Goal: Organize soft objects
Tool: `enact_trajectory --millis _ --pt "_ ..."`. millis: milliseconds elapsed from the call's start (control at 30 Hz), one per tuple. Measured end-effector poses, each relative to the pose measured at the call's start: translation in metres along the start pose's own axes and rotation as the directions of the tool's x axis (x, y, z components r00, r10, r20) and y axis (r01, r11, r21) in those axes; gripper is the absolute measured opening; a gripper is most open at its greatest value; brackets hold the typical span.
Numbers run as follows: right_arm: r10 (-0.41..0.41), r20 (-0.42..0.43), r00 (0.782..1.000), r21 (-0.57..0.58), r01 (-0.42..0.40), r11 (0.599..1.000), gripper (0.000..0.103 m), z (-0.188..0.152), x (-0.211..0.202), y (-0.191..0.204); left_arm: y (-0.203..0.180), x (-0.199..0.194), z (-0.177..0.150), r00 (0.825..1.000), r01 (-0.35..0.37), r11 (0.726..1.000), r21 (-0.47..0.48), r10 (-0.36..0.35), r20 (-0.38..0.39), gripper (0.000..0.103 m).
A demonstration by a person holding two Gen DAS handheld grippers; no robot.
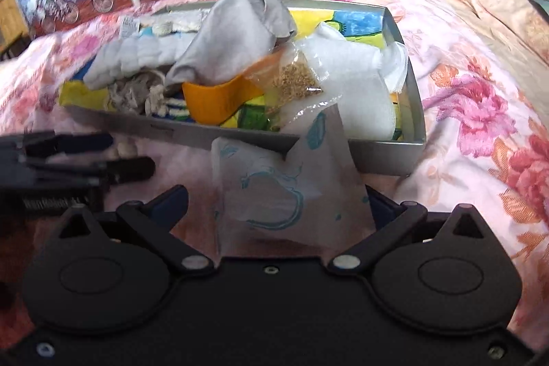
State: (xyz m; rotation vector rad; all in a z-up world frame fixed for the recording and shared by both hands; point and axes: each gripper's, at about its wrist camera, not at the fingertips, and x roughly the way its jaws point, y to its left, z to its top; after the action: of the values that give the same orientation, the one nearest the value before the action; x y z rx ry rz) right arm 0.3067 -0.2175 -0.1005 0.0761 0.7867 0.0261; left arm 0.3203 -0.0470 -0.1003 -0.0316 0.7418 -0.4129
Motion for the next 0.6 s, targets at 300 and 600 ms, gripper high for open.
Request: enact_trajectory --millis 300,600 --pt "-0.011 -0.004 1.000 -0.079 0.011 0.997 0.067 -0.002 0.001 0.021 -0.004 -0.006 -0.004 1.000 0.004 1.000 0.027 -0.005 0.006 0.036" --pt "-0.018 0.002 1.000 -0.133 0.018 0.991 0.044 0.001 -0.009 0.034 -0.019 -0.019 -0.011 1.000 0.021 0.998 0.051 -0.020 -0.007 0.028"
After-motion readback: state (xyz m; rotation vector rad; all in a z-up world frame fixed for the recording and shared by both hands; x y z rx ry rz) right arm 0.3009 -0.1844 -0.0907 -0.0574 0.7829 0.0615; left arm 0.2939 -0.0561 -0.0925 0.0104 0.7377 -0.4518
